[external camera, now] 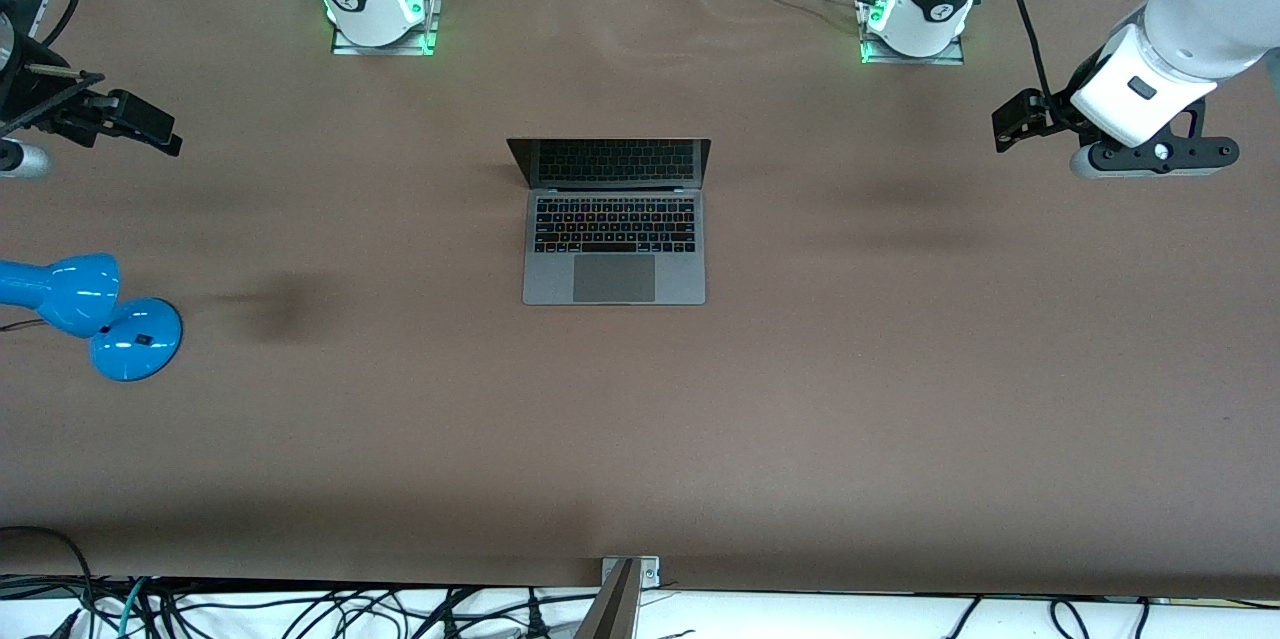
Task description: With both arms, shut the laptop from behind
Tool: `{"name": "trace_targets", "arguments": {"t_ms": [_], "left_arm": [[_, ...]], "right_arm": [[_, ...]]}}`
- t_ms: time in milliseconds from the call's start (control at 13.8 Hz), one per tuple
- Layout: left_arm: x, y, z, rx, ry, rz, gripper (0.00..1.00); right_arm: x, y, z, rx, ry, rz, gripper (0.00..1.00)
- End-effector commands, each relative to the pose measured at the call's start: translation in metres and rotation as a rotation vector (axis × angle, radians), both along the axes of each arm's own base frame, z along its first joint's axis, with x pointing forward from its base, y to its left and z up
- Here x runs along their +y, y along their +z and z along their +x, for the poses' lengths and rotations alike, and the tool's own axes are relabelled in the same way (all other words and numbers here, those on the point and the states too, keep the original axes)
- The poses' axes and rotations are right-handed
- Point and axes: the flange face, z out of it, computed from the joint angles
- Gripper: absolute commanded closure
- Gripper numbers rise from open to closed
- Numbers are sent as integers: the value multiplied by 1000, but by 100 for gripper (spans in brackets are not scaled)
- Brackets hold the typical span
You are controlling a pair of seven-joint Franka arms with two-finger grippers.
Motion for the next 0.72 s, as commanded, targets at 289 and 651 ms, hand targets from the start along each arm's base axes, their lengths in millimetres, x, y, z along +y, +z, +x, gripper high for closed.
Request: {"name": "trace_targets", "arguments": {"t_ms": [289, 651], "left_arm": [[-1, 2, -1, -5, -1, 20, 0], [-15, 9, -8, -19, -30, 20, 0]], "right_arm": [[-1, 3, -4, 1, 1, 17, 0], [-1, 3, -4, 1, 0, 19, 0]]}}
